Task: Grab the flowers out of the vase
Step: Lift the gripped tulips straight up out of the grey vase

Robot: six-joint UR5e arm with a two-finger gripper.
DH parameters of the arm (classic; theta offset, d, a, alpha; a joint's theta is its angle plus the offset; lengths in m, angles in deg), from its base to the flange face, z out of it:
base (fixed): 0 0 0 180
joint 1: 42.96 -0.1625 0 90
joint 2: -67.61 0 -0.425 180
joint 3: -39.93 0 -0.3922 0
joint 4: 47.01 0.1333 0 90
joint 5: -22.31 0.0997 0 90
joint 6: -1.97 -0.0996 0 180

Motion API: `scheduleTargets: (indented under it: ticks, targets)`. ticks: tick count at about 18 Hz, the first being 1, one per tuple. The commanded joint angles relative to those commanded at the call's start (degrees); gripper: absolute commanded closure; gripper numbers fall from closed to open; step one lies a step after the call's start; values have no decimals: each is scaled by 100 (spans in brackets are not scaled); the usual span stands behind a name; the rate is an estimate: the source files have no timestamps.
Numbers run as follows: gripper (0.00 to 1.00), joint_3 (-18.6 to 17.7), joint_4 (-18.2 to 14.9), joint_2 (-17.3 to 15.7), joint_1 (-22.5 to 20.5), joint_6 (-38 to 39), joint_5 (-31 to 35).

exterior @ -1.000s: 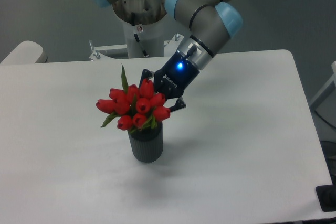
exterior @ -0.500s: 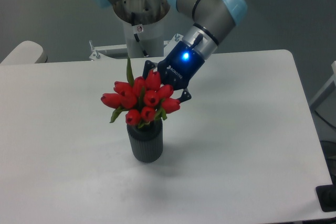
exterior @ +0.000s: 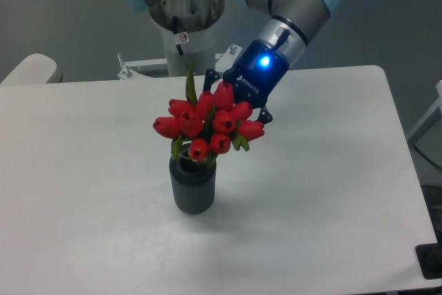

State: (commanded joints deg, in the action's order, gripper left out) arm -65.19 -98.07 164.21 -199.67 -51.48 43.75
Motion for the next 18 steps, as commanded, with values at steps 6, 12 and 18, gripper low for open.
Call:
scheduleTargets:
  ticks: [6, 12, 18]
  targets:
    - [67, 27, 0, 9, 17, 483, -289]
    - [67, 114, 0, 9, 17, 625, -536]
    - [67, 440, 0, 97, -17, 633, -536]
